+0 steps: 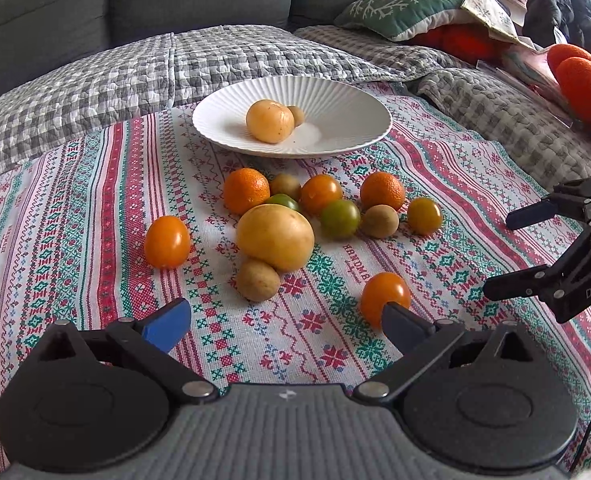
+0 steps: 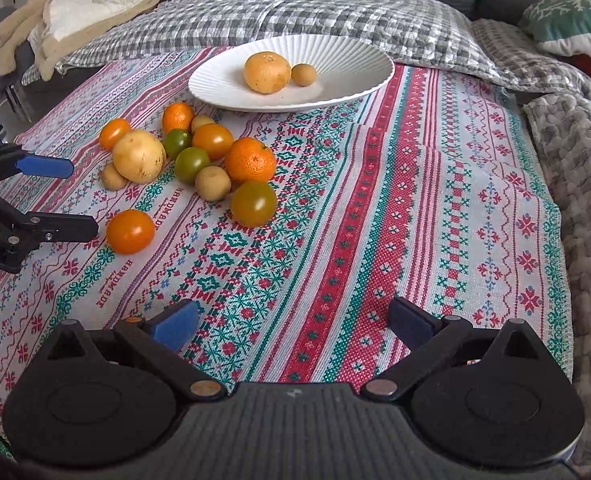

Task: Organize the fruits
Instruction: 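Lift both tools out of the plate back over the fruits, then grasp the orange cherry tomato with the left tool while the right tool grasps the yellow-green tomato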

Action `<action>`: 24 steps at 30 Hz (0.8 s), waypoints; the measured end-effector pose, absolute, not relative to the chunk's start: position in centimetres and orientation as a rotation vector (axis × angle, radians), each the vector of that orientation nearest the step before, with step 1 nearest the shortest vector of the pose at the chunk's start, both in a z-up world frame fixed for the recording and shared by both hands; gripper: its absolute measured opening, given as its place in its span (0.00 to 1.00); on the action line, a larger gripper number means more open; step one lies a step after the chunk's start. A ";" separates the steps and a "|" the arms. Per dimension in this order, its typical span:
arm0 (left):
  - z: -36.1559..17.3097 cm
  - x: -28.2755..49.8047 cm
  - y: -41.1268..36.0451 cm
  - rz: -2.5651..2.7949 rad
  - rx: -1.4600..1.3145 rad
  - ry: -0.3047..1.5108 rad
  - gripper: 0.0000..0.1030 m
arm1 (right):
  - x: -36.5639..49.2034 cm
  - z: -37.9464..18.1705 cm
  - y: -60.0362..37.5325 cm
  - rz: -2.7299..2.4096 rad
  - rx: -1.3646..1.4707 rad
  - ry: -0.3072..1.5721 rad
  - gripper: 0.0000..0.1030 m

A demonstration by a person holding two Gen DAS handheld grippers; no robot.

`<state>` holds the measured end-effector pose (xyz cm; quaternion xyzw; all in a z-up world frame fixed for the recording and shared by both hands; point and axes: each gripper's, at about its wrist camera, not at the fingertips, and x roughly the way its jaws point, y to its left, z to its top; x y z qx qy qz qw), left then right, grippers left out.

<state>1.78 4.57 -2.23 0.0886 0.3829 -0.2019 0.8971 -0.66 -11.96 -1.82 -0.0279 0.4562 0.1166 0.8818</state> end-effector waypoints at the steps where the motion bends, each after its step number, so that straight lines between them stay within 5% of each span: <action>1: -2.3 1.8 4.6 -0.419 0.185 0.793 1.00 | -0.6 -1.8 -11.9 0.245 -0.064 0.947 0.99; 17: -3.1 1.2 1.9 -0.594 0.201 0.872 0.85 | 1.3 -2.4 -10.7 0.213 -0.092 0.893 0.99; 24: -3.1 2.0 0.7 -0.599 0.154 0.887 0.75 | 2.3 -2.4 -10.2 0.204 -0.099 0.882 0.89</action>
